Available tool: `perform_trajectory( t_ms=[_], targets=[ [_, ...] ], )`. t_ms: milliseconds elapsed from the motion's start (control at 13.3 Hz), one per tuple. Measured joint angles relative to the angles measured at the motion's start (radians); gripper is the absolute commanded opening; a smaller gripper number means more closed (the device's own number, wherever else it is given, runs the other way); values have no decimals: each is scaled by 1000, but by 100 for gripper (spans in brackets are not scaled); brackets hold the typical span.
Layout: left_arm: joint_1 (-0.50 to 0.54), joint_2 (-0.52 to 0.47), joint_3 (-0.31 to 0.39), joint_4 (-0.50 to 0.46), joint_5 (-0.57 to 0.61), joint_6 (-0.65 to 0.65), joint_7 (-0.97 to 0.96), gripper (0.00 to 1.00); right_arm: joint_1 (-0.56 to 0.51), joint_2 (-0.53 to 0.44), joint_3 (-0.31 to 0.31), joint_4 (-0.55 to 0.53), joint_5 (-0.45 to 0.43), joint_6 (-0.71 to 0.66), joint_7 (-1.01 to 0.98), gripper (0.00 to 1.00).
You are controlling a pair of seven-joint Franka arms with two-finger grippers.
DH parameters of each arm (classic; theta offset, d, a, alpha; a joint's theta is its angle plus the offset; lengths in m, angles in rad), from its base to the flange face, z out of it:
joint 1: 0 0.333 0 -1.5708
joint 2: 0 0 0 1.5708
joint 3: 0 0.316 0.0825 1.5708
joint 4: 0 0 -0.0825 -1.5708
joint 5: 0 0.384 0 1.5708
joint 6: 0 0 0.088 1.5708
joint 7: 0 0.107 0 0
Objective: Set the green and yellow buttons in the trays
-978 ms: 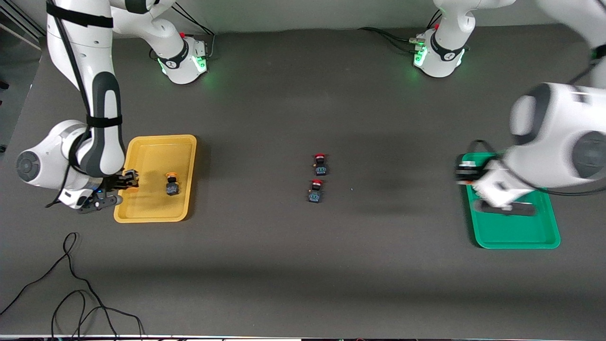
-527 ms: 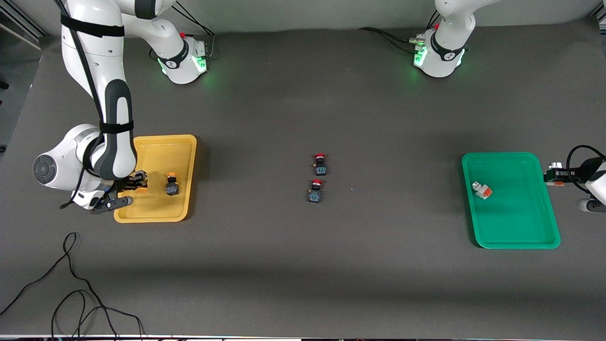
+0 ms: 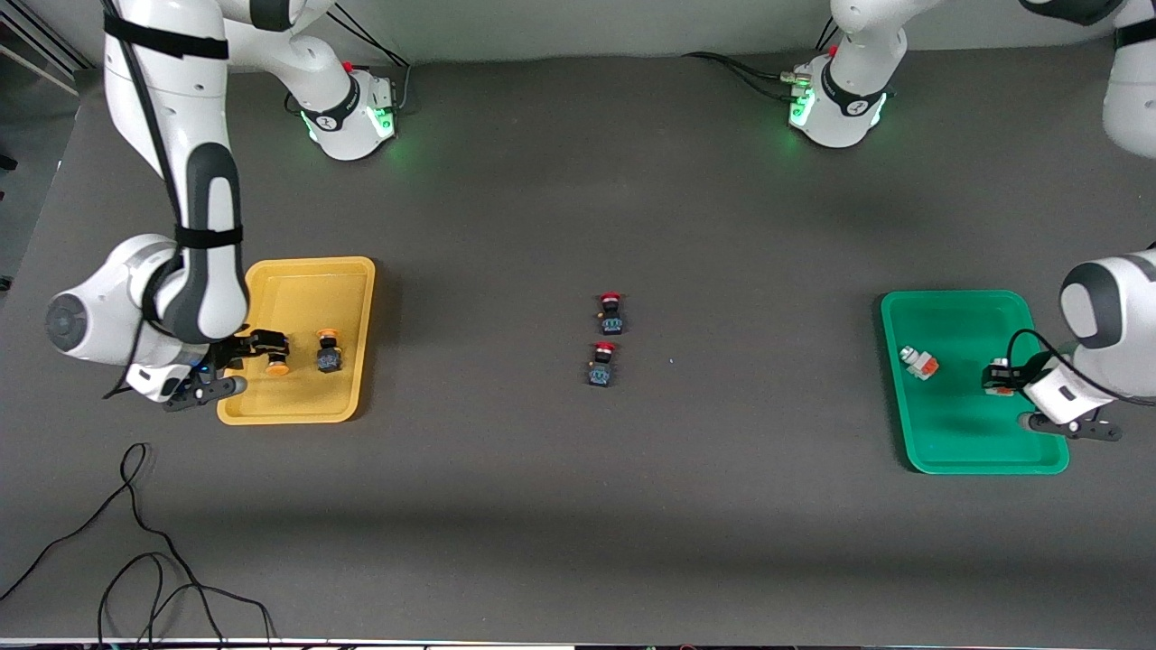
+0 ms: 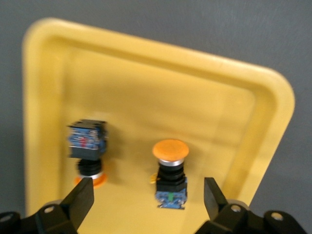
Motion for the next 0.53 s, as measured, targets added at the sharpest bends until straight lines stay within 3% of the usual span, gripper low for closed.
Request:
perform_trajectory(
  t_ms=[75,527],
  targets=[
    [2,10,0,1,0,12,0,99,3,-17,-31,53,0,-81,28,100],
    [10,-13,0,57,-1,-41,-1,100,9,-59,-245,385,-2,-527,141,100]
  ],
)
